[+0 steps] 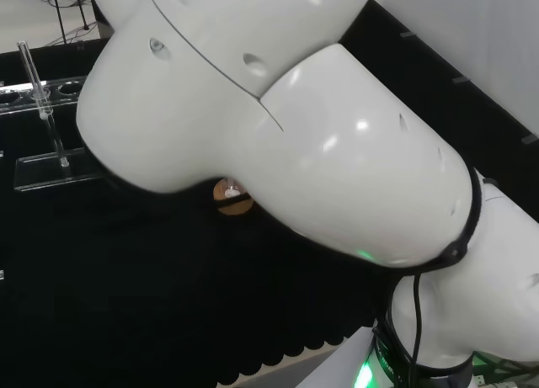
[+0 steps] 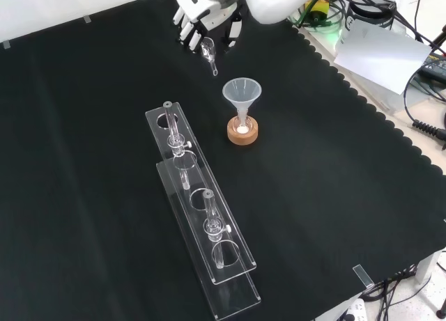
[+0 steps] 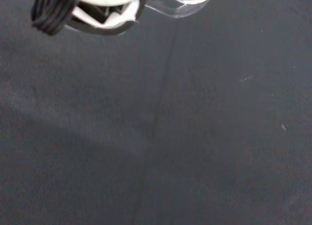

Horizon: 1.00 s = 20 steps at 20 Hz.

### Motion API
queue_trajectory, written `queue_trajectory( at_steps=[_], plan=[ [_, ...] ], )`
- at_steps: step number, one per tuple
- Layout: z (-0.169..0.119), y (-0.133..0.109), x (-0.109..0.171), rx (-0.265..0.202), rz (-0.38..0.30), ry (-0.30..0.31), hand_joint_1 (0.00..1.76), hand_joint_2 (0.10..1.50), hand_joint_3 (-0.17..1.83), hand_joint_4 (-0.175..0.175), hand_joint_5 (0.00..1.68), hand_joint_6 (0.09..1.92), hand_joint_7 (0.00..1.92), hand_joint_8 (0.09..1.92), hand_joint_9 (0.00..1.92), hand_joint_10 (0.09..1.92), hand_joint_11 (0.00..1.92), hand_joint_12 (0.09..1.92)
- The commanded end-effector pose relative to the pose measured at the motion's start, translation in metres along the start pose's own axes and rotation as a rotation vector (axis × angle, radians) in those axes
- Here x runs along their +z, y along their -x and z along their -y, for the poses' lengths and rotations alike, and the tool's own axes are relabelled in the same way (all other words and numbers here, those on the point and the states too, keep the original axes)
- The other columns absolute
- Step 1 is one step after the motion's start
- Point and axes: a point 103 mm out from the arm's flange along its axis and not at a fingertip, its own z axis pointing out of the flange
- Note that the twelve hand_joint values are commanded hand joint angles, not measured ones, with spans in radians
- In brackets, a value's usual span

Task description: Put the weighing funnel back on the table.

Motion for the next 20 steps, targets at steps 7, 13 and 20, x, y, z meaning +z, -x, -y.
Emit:
queue_trajectory(
  at_steps=[7, 13, 20],
  plan=[
    [-0.046, -0.001, 0.040, -0.022, -0.179, -0.004, 1.07, 0.66, 0.85, 0.175, 1.08, 1.10, 0.70, 0.64, 1.05, 0.38, 0.79, 1.12],
    [-0.065, -0.004, 0.052, -0.036, -0.204, -0.024, 1.07, 0.66, 0.85, 0.175, 1.08, 1.10, 0.70, 0.64, 1.05, 0.38, 0.79, 1.11],
    [-0.086, -0.016, 0.068, -0.061, -0.214, -0.053, 1.07, 0.66, 0.85, 0.175, 1.08, 1.10, 0.70, 0.65, 1.06, 0.38, 0.79, 1.11]
  ],
)
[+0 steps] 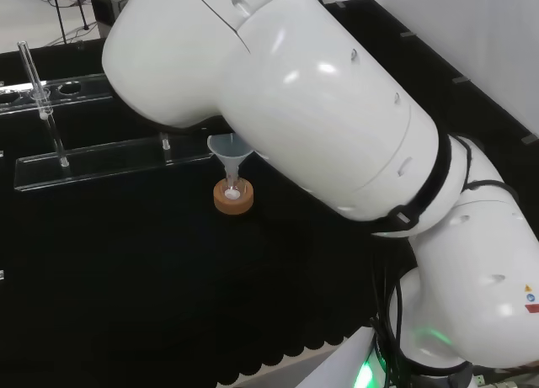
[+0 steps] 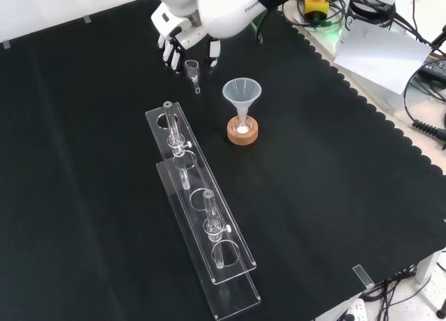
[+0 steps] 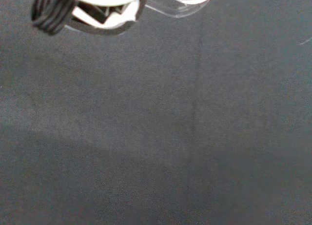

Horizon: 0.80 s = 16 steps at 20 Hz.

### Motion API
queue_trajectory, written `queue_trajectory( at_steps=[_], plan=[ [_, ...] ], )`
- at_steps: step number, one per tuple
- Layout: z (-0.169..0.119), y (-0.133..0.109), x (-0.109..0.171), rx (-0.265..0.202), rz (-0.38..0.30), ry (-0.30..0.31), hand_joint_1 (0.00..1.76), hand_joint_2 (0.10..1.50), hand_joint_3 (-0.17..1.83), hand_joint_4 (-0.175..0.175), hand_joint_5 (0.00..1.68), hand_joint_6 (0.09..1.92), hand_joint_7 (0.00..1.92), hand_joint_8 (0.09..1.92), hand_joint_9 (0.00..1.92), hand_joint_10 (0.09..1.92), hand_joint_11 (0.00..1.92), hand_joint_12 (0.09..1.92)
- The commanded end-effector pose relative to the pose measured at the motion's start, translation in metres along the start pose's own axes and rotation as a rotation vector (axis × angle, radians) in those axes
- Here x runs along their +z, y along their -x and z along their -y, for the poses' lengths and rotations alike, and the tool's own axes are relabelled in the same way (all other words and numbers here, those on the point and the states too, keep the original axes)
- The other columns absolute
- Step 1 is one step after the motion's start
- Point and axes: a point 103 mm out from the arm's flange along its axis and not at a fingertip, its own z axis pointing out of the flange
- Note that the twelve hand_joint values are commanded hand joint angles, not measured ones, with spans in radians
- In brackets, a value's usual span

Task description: Put the weighing funnel back on the table.

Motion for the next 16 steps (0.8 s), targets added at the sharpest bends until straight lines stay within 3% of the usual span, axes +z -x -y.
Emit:
queue_trajectory(
  at_steps=[1, 16],
  plan=[
    [-0.026, -0.013, 0.015, -0.038, -0.021, -0.017, 1.07, 0.66, 0.85, 0.175, 1.08, 1.10, 0.70, 0.65, 1.06, 0.38, 0.80, 1.11],
    [-0.053, -0.030, 0.041, -0.059, -0.038, -0.068, 1.07, 0.66, 0.85, 0.175, 1.08, 1.10, 0.70, 0.65, 1.06, 0.38, 0.80, 1.11]
  ],
)
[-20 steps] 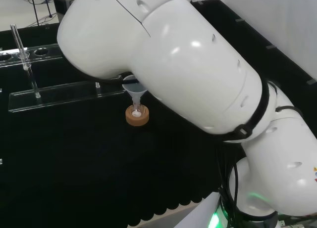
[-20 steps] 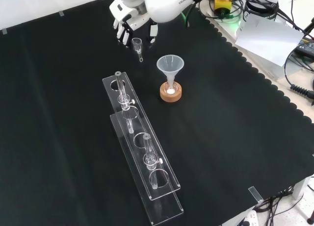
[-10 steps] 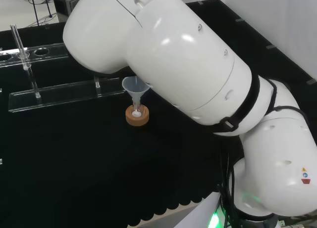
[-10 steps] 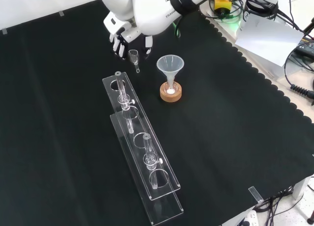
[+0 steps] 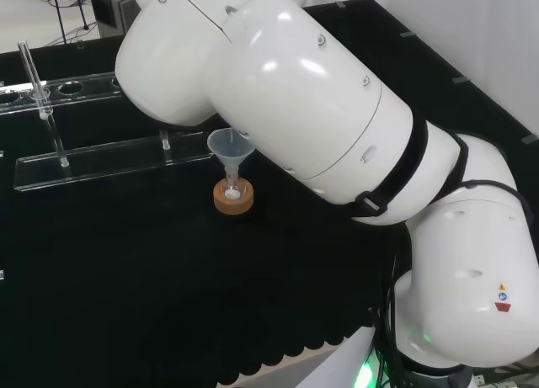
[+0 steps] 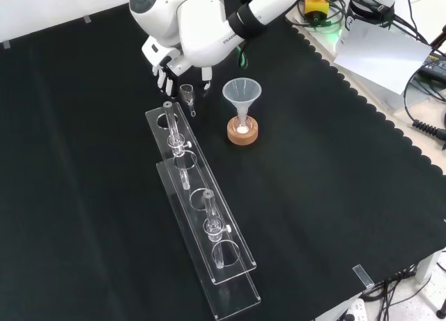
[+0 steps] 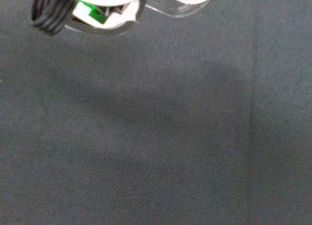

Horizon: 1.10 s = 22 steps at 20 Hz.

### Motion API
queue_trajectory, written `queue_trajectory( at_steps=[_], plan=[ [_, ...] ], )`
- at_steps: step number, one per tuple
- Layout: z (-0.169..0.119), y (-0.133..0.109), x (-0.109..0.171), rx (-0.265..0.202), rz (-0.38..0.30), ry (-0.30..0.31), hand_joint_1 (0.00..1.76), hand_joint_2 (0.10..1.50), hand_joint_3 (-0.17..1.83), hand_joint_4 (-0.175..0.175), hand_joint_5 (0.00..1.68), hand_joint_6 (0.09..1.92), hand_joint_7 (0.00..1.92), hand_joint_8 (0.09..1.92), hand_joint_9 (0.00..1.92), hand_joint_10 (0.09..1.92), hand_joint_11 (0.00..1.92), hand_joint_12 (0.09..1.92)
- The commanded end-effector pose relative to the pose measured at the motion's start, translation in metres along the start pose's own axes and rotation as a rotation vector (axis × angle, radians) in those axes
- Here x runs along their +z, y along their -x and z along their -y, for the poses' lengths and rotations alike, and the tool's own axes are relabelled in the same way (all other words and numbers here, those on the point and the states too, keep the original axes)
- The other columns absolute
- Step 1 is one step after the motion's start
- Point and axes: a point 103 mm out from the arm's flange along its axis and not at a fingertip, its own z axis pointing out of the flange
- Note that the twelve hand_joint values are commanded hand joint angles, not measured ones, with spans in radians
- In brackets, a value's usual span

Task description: Put the weighing funnel back on the table.

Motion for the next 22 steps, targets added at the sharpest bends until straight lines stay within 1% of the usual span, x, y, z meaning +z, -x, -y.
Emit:
queue_trajectory(
  at_steps=[1, 5, 6, 7, 9, 12, 14, 18, 20, 22],
  plan=[
    [-0.005, -0.011, 0.006, -0.006, -0.005, -0.013, 1.07, 0.66, 0.85, 0.175, 1.08, 1.10, 0.70, 0.65, 1.06, 0.38, 0.80, 1.11],
    [-0.008, -0.006, 0.015, -0.016, -0.026, -0.020, 1.07, 0.66, 0.84, 0.175, 1.08, 1.10, 0.70, 0.65, 1.06, 0.38, 0.80, 1.11],
    [-0.009, -0.005, 0.018, -0.017, -0.027, -0.022, 1.07, 0.66, 0.84, 0.175, 1.08, 1.10, 0.70, 0.65, 1.06, 0.38, 0.80, 1.10],
    [-0.009, -0.010, 0.015, -0.012, -0.013, -0.023, 1.07, 0.66, 0.84, 0.175, 1.08, 1.10, 0.70, 0.65, 1.06, 0.38, 0.80, 1.10],
    [-0.010, -0.012, 0.016, -0.011, -0.012, -0.024, 1.07, 0.66, 0.84, 0.175, 1.08, 1.10, 0.70, 0.65, 1.06, 0.38, 0.80, 1.10],
    [-0.014, -0.007, 0.022, -0.017, -0.024, -0.033, 1.07, 0.66, 0.84, 0.175, 1.08, 1.10, 0.70, 0.65, 1.06, 0.38, 0.80, 1.10],
    [-0.015, -0.012, 0.021, -0.010, -0.010, -0.034, 1.07, 0.66, 0.84, 0.175, 1.08, 1.10, 0.70, 0.65, 1.06, 0.38, 0.80, 1.10],
    [-0.019, -0.008, 0.025, -0.011, -0.024, -0.047, 1.07, 0.67, 0.84, 0.175, 1.08, 1.10, 0.70, 0.65, 1.05, 0.38, 0.80, 1.10],
    [-0.020, -0.012, 0.026, 0.010, -0.010, -0.051, 1.07, 0.67, 0.84, 0.175, 1.08, 1.10, 0.70, 0.65, 1.05, 0.38, 0.80, 1.10],
    [-0.022, -0.012, 0.026, 0.003, -0.012, -0.048, 1.07, 0.67, 0.84, 0.175, 1.08, 1.10, 0.70, 0.65, 1.05, 0.38, 0.80, 1.10]
  ],
)
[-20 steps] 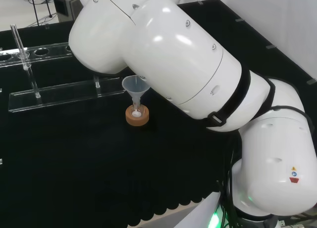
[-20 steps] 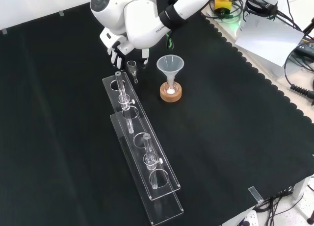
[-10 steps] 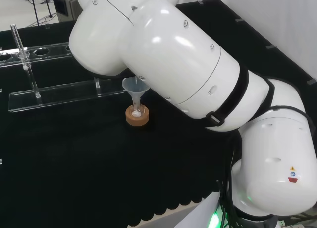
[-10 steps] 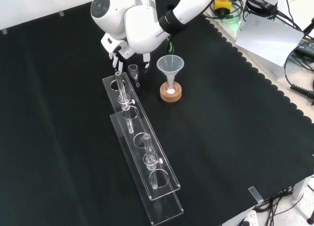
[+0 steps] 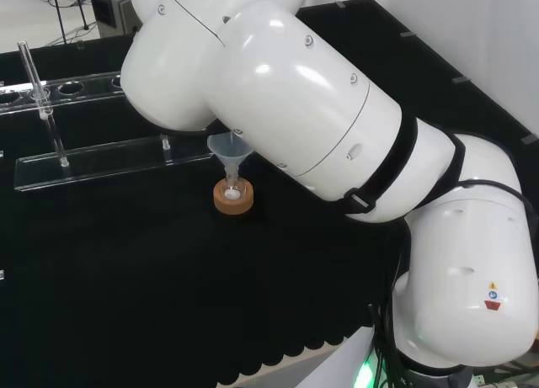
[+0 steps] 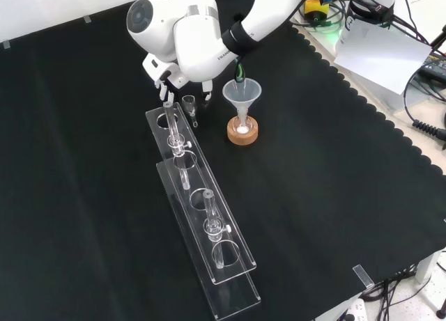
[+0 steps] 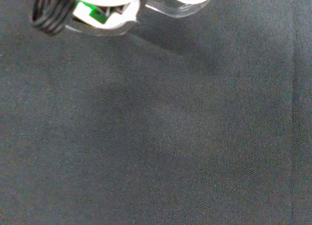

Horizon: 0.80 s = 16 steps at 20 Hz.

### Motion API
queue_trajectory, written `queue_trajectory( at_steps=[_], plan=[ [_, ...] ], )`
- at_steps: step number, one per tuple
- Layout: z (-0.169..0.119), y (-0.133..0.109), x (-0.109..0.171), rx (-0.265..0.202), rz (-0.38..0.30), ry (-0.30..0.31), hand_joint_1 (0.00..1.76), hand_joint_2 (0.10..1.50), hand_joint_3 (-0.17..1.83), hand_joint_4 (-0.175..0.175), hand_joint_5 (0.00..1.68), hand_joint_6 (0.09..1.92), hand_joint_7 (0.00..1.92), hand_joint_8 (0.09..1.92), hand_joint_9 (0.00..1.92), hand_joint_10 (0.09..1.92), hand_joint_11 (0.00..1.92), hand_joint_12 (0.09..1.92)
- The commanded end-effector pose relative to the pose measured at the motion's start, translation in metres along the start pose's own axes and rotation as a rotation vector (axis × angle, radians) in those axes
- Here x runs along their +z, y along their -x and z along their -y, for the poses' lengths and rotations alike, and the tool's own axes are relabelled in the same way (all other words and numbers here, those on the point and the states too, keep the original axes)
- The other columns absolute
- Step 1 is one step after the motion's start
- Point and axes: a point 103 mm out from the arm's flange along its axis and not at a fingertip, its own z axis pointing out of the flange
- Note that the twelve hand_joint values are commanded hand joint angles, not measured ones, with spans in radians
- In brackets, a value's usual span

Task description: Put the weighing funnel back on the table.

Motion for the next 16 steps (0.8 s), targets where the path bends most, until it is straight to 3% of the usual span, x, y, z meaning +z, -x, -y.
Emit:
queue_trajectory(
  at_steps=[1, 16],
  plan=[
    [-0.006, 0.000, 0.004, 0.012, 0.002, -0.009, 1.07, 0.67, 0.84, 0.175, 1.08, 1.10, 0.70, 0.65, 1.05, 0.38, 0.80, 1.10],
    [-0.021, 0.007, 0.012, -0.009, -0.001, -0.020, 1.07, 0.67, 0.83, 0.175, 1.07, 1.10, 0.69, 0.65, 1.05, 0.38, 0.80, 1.10]
  ],
)
